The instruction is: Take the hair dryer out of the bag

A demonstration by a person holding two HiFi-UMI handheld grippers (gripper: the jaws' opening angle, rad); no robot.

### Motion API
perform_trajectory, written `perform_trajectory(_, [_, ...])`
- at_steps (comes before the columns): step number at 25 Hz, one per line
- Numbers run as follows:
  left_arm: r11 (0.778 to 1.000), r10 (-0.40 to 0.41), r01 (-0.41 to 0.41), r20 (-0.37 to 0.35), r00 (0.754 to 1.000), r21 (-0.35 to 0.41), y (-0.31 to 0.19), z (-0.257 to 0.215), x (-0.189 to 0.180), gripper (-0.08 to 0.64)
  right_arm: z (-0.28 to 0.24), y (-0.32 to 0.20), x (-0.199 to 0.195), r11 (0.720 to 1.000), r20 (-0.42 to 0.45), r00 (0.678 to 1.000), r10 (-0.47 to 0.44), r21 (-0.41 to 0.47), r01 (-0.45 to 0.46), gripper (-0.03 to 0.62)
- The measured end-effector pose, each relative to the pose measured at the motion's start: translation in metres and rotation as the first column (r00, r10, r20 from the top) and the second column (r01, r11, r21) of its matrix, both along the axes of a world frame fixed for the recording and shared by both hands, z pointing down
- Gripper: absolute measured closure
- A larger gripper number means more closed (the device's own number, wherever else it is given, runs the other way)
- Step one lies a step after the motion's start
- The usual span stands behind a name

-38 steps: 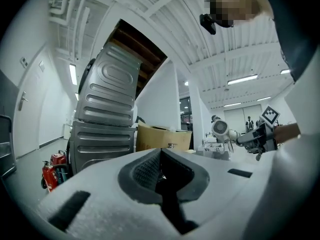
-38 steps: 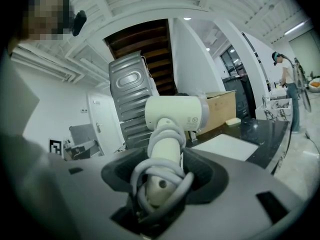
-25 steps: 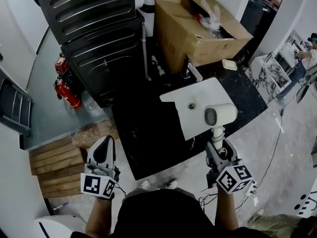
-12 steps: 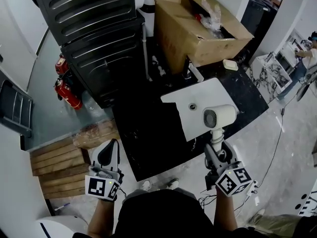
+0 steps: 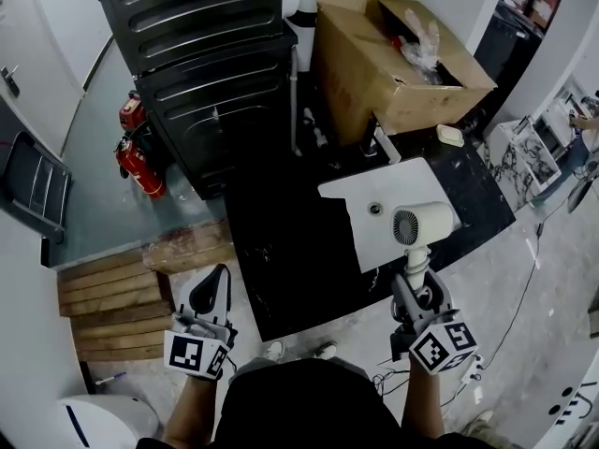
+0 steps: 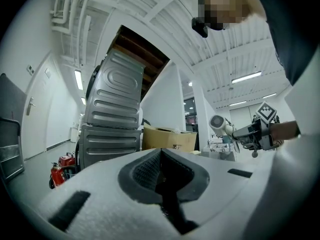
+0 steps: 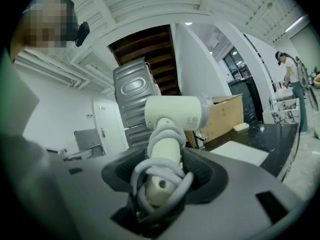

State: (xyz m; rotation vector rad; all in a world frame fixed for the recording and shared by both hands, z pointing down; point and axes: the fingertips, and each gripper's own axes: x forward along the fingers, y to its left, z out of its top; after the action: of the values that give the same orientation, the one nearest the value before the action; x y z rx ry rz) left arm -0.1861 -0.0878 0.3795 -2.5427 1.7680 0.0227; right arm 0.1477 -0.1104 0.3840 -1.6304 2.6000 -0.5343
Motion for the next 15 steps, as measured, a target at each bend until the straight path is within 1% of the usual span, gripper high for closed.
perform_trajectory(15, [1.000, 0.020, -0.020, -0.004, 1.000, -0.001, -0.0048, -0.0010, 0.0081, 0.538, -0.0042, -0.0011, -0.0025, 1.000, 0.014, 1.000, -0.009, 0.009, 0.009, 0.353])
